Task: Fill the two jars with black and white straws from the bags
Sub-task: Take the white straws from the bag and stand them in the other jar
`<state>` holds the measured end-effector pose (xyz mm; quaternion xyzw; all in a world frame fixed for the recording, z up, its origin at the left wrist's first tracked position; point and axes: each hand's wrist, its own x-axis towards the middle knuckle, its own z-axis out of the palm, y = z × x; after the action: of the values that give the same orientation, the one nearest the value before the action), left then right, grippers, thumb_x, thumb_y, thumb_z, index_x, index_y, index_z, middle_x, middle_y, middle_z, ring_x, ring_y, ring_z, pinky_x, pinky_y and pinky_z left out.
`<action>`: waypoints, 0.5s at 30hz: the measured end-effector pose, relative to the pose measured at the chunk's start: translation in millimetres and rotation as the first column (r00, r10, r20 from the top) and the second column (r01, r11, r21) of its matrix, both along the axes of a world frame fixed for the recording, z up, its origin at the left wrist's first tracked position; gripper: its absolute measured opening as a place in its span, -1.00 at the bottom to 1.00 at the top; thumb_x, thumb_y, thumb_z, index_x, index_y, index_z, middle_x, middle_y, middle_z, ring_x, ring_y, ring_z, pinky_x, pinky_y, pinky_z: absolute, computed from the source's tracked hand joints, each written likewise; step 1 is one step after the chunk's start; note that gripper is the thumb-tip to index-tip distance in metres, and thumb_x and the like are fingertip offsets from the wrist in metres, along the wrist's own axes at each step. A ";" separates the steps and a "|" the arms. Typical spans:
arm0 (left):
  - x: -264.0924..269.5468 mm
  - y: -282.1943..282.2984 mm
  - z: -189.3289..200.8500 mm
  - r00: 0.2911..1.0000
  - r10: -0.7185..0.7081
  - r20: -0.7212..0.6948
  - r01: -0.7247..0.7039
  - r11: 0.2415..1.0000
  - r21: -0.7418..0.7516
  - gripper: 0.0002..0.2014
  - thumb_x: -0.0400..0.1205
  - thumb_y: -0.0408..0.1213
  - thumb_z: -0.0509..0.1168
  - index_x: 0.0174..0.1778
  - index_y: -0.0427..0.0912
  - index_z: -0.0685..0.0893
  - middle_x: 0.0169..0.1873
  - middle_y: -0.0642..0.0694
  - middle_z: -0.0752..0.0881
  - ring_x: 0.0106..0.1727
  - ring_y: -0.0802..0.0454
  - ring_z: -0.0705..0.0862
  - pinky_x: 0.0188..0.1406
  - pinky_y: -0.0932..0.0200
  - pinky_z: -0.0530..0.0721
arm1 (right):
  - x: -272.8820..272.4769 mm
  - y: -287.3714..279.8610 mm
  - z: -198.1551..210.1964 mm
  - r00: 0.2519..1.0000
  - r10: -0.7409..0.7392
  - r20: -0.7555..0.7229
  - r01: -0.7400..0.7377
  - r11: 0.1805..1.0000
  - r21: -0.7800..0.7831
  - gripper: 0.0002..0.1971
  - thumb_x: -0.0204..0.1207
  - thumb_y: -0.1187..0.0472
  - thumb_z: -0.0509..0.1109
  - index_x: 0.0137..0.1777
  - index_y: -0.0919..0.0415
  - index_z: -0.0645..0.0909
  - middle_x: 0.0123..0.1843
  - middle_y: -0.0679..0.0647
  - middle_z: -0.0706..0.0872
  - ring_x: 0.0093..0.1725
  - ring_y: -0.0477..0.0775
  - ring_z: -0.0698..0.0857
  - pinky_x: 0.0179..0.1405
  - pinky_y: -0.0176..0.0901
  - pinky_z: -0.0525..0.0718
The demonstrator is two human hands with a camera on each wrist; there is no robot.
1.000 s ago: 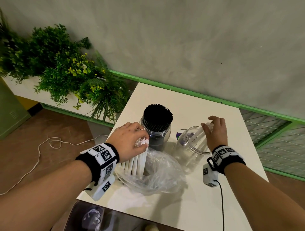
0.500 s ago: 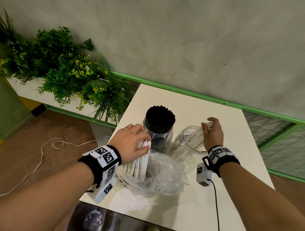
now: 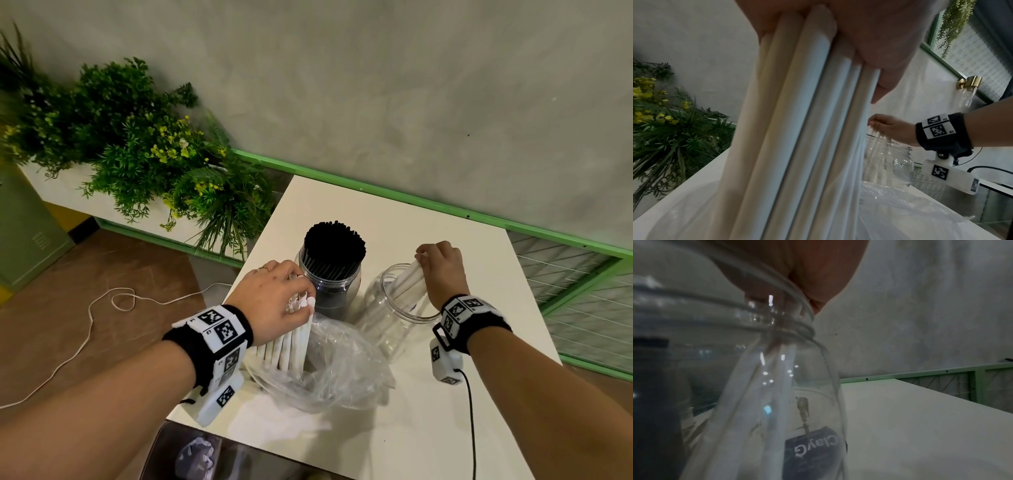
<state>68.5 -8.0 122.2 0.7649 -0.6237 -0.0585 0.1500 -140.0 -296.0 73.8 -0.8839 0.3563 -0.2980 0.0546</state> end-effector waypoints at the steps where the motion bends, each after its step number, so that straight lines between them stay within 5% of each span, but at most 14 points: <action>1: -0.1 -0.1 0.1 1.000 -0.001 0.001 0.001 1.000 0.000 -0.57 0.46 0.23 -0.01 0.07 0.19 0.62 0.09 0.10 0.54 0.07 0.05 0.52 0.03 0.09 0.52 | -0.7 -0.6 0.1 1.000 -0.010 0.003 0.010 1.000 0.012 -0.84 0.60 0.33 0.32 0.09 0.38 0.66 0.00 0.35 0.62 0.01 0.44 0.52 0.06 0.31 0.56; 6: -0.1 -0.3 -0.1 1.000 0.002 0.001 -0.002 1.000 0.005 -0.57 0.46 0.25 -0.03 0.06 0.21 0.61 0.10 0.12 0.53 0.08 0.07 0.51 0.03 0.11 0.50 | -6.4 3.5 4.0 0.999 -0.035 -0.011 0.036 0.993 0.113 -0.70 0.57 0.12 0.41 0.22 0.25 0.63 0.14 0.27 0.59 0.13 0.34 0.51 0.17 0.13 0.48; 12: 0.9 -1.2 -2.1 1.000 -0.009 -0.017 0.009 1.000 -0.009 -0.58 0.46 0.27 -0.02 0.04 0.23 0.61 0.08 0.13 0.53 0.05 0.08 0.50 0.03 0.09 0.51 | -15.1 22.3 23.7 0.995 -0.098 0.021 0.091 0.971 0.223 -0.48 0.63 -0.10 0.25 0.53 0.08 0.37 0.48 0.17 0.38 0.41 0.26 0.35 0.38 0.14 0.32; 15: 2.4 -1.7 -1.7 1.000 -0.013 -0.018 0.013 1.000 -0.004 -0.58 0.46 0.28 -0.02 0.04 0.24 0.61 0.07 0.15 0.52 0.06 0.09 0.49 0.05 0.10 0.51 | -12.0 47.7 41.5 0.997 -0.013 0.078 0.000 0.987 0.163 -0.36 0.55 -0.25 0.18 0.56 0.03 0.30 0.54 0.10 0.25 0.47 0.14 0.28 0.42 0.04 0.23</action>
<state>70.9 -9.8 120.5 0.7600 -0.6274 -0.0651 0.1566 -152.0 -248.3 115.3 -0.8629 0.3799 -0.3027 0.1398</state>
